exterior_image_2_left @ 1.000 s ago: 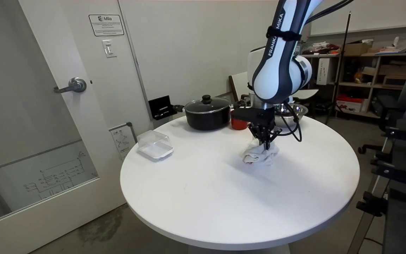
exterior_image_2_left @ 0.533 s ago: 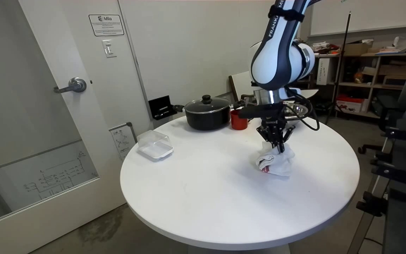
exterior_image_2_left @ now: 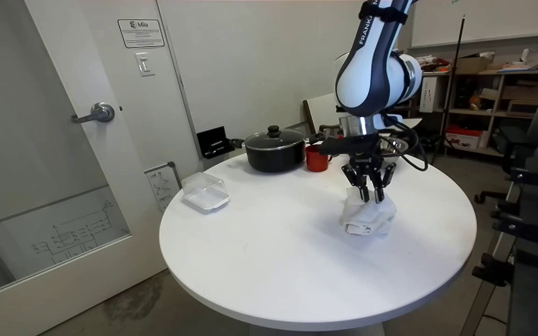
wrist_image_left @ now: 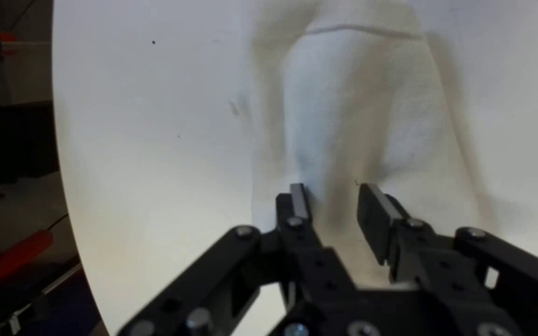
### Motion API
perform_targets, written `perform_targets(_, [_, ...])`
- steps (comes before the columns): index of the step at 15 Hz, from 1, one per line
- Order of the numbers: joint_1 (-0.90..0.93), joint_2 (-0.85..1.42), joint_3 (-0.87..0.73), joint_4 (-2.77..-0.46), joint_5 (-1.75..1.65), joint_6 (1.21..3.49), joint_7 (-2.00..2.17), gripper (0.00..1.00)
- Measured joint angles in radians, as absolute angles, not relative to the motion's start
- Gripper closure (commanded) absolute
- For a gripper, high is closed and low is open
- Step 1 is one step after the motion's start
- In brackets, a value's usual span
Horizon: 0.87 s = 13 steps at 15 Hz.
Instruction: Use the towel to wipe the table
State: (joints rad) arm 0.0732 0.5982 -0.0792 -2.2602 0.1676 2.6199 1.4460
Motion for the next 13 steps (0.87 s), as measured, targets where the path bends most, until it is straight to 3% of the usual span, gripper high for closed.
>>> perform_targets(4, [0.073, 0.58, -0.079, -2.272, 0.176, 2.62, 1.446, 0.05])
perform_targets(5, [0.073, 0.566, -0.079, -2.278, 0.178, 2.62, 1.446, 0.01])
perform_targets(13, [0.079, 0.365, -0.071, -2.365, 0.178, 2.546, 1.446, 0.0])
